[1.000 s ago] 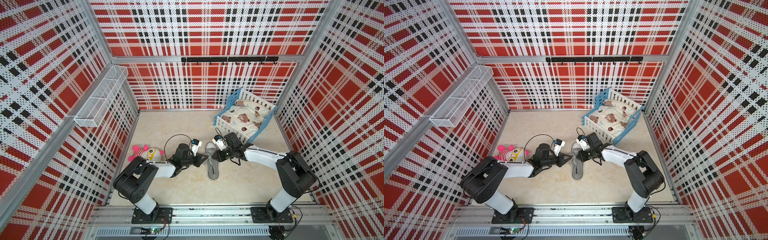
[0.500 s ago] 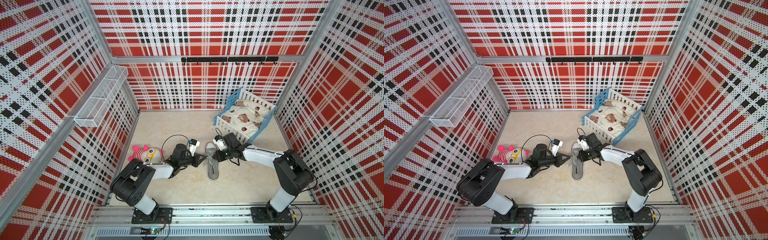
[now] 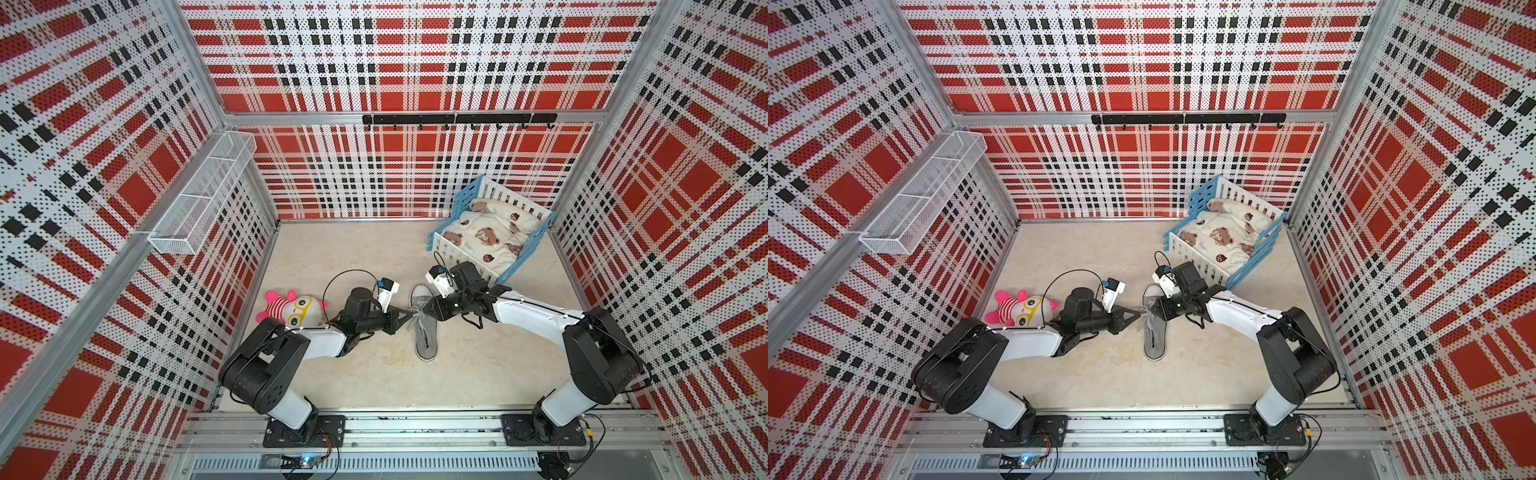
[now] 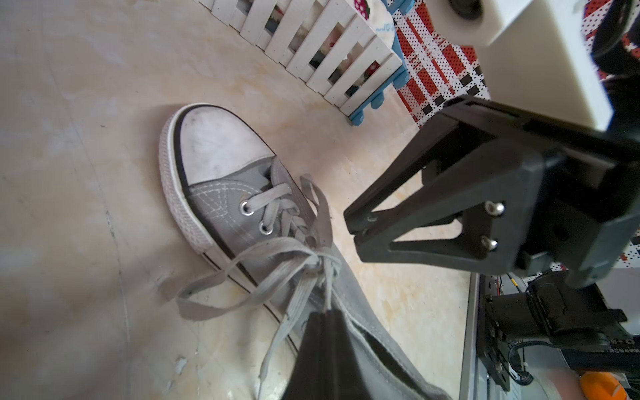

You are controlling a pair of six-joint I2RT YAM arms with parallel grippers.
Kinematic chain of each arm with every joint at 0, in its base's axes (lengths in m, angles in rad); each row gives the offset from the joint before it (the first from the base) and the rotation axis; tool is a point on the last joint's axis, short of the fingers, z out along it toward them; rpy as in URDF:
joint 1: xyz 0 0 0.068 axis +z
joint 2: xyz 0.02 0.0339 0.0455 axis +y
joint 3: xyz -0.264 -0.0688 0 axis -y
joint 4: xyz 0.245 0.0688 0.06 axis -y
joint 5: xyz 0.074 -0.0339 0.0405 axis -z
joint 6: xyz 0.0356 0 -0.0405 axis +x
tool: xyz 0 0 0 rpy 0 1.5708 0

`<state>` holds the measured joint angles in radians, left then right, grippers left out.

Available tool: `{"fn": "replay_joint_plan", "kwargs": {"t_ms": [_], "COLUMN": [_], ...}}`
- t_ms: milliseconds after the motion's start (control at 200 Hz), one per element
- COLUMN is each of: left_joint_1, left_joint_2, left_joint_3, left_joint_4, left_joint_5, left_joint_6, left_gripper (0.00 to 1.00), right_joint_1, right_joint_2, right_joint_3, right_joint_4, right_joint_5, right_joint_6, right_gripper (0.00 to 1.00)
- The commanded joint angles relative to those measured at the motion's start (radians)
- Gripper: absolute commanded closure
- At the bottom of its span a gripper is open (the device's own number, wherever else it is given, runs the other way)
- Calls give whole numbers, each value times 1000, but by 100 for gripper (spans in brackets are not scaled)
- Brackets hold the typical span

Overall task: Tie the shoes
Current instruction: Tie the shoelace on the shoe.

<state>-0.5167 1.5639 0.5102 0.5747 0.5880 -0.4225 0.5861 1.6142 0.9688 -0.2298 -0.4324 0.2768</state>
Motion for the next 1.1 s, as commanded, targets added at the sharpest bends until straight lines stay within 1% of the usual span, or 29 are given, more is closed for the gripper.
{"fn": "replay_joint_plan", "kwargs": {"t_ms": [0, 210, 466, 807, 1097], "left_joint_1": [-1, 3, 15, 59, 88], "left_joint_2": [-1, -20, -61, -165, -312], "left_joint_3": [-9, -16, -53, -138, -230], "left_joint_4": [-1, -8, -23, -52, -60], "left_joint_5": [12, 9, 9, -32, -111], "left_joint_6": [0, 1, -1, -20, -83], "left_gripper": [100, 100, 100, 100, 100], "right_joint_1": [10, 32, 33, 32, 32], "right_joint_2": [21, 74, 105, 121, 125], "right_joint_3": [15, 43, 53, 67, 71], "right_joint_4": [8, -13, -37, -57, -60], "right_joint_5": [-16, 20, 97, 131, 136], "right_joint_6": [-10, -1, 35, 43, 46], "right_gripper": [76, 76, 81, 82, 83]}}
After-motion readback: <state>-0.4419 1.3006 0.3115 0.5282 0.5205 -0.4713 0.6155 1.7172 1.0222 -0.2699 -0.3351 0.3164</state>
